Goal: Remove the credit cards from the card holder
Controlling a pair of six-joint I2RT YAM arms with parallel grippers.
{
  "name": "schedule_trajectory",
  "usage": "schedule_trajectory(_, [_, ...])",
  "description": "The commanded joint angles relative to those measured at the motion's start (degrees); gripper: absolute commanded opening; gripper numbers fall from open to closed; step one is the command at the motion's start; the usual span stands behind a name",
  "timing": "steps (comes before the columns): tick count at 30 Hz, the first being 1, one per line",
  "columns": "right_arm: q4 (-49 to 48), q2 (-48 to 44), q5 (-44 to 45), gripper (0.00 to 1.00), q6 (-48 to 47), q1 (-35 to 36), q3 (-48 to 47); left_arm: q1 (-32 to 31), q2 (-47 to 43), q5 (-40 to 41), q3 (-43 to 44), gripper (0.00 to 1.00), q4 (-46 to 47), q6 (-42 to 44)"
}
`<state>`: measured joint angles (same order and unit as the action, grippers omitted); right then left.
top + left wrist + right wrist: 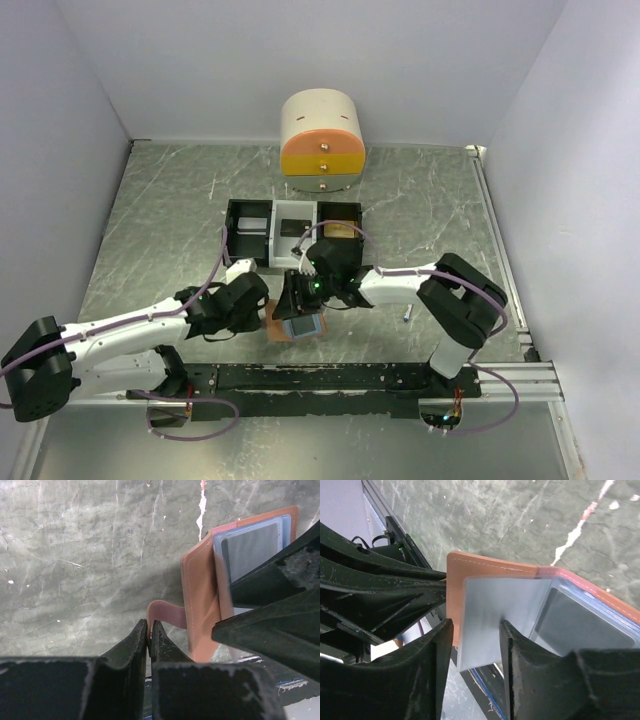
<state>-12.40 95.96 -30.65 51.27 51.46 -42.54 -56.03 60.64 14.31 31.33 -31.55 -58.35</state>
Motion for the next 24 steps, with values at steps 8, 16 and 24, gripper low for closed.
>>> schedule_trajectory(8, [5.70,5.75,7.29,0.51,-1.06,2.56,-4.19,0.32,-1.69,2.15,1.39,0.46,-6.82,-3.80])
schedule_trajectory(16, [7.07,5.95,9.43,0.32,-1.16,2.55,-4.20,0.31,-7.06,1.14,2.47,0.64,-4.38,-0.72])
schedule_trajectory(24, [8.07,2.32,12.17,0.15,-1.68,2.51,-3.45,0.37,1.56,-1.50,0.90,0.63,4.21,1.42])
